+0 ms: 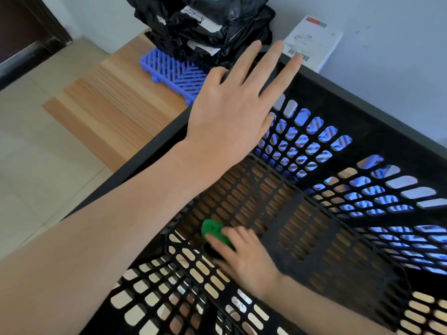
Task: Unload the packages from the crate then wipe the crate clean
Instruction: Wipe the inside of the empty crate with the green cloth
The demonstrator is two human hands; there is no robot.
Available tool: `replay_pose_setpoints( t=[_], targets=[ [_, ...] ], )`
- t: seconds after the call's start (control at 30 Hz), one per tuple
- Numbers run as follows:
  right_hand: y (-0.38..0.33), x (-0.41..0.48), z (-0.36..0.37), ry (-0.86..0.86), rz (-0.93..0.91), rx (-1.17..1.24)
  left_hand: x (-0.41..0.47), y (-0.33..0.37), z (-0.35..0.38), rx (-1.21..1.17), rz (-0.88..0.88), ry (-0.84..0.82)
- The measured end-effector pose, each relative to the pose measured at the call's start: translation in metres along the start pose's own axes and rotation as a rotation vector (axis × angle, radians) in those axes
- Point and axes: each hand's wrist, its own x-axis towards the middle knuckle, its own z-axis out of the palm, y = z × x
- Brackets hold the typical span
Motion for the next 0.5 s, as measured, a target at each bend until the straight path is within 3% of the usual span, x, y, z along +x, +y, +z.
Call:
replay_pose_setpoints(
  t=[0.2, 0.3, 0.5],
  targets=[
    [-0.011, -0.005, 0.013, 0.015, -0.228, 0.04, 0.0, 0.001, 0.0, 0.015, 0.003, 0.009],
    [0.027, 0.014, -0.006, 0.087, -0.078, 0.024, 0.0, 0.0, 0.001, 0.016, 0.008, 0.014],
    [0.119, 0.041, -0.035, 0.391, 0.299, -0.325, 0.0, 0.001, 0.002, 0.004, 0.009, 0.015]
  ],
)
